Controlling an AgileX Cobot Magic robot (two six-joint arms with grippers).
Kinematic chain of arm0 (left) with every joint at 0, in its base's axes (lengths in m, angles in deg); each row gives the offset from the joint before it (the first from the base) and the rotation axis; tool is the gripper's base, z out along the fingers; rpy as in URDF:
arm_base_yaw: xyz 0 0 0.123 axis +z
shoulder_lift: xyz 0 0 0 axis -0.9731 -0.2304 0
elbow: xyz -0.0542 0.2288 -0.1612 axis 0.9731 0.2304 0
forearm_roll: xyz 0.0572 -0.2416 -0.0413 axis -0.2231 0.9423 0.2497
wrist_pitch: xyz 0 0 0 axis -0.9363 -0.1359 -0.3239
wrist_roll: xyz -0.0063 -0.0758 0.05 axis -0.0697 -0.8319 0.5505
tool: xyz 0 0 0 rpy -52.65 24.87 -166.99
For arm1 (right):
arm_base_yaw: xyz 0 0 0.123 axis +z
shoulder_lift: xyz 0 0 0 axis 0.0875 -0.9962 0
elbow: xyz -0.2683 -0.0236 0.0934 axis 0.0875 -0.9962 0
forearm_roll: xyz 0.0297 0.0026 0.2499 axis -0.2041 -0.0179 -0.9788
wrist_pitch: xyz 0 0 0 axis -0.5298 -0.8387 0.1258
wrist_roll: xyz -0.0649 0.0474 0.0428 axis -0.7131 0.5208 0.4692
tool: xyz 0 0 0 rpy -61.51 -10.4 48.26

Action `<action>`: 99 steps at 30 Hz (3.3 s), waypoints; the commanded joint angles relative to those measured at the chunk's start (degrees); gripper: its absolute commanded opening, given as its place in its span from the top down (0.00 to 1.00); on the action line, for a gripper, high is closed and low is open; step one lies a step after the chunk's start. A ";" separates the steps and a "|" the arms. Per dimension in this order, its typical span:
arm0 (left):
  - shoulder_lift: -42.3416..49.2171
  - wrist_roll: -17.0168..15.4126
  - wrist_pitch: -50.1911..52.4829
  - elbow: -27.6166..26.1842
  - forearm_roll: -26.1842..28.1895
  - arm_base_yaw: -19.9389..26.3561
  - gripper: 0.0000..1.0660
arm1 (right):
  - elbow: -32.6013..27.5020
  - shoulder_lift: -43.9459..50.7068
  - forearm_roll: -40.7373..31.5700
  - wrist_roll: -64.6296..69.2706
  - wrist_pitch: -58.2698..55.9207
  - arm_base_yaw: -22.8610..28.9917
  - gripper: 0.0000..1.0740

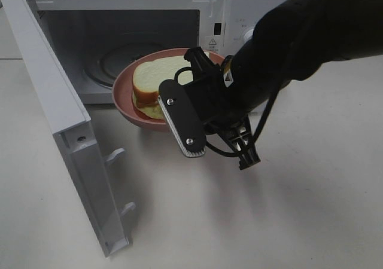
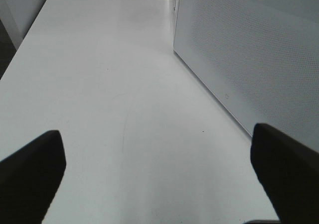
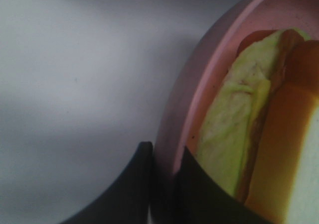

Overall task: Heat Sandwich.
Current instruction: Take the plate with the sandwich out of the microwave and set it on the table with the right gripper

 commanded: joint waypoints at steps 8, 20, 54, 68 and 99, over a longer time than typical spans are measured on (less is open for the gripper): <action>0.23 0.11 -0.06 0.11 0.11 0.11 0.10 | -8.54 9.80 0.57 1.49 0.69 -0.34 1.00; 0.23 0.11 -0.06 0.11 0.11 0.11 0.10 | -17.48 19.14 0.69 5.90 0.40 -0.34 1.00; 0.23 0.11 -0.06 0.11 0.11 0.11 0.10 | -25.55 28.71 32.31 73.11 -16.96 -0.34 0.99; 0.23 0.11 -0.06 0.11 0.11 0.11 0.10 | -25.32 28.30 35.98 92.30 -22.75 -0.46 0.99; 0.23 0.11 -0.06 0.11 0.11 0.11 0.10 | -18.45 8.19 43.20 110.47 -19.37 -18.68 0.99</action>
